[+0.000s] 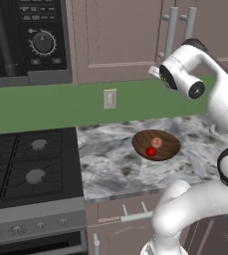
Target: Open the cabinet. Pick the peach and apple from the cabinet and place them into the bowl. Then close the cabinet.
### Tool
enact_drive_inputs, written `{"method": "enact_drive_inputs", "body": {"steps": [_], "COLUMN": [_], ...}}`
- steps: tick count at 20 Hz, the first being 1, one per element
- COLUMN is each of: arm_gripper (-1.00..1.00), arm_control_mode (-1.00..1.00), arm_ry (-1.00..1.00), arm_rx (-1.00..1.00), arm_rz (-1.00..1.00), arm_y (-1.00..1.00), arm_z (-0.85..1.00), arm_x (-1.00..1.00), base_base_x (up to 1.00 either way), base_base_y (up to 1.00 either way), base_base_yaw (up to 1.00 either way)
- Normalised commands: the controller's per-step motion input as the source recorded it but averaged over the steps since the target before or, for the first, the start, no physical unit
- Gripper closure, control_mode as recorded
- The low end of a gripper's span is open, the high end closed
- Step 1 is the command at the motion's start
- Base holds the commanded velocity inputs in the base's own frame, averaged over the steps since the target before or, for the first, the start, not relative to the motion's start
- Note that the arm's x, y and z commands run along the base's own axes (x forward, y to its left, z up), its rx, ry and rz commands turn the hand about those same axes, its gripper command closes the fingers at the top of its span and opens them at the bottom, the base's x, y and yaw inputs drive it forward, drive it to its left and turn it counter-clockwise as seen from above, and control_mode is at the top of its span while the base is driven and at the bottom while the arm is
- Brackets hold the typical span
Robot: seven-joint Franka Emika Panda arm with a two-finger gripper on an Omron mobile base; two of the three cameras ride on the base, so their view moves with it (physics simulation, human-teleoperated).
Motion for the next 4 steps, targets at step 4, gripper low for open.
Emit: {"method": "enact_drive_inputs", "body": {"steps": [4], "arm_gripper": [-1.0], "arm_control_mode": [-1.0], "arm_ry": [0.05], "arm_rx": [0.08], "arm_rz": [0.13], "arm_y": [-0.14], "arm_z": [-0.28], "arm_x": [1.0], "base_base_x": [0.0], "base_base_y": [0.0], "base_base_yaw": [0.0]}}
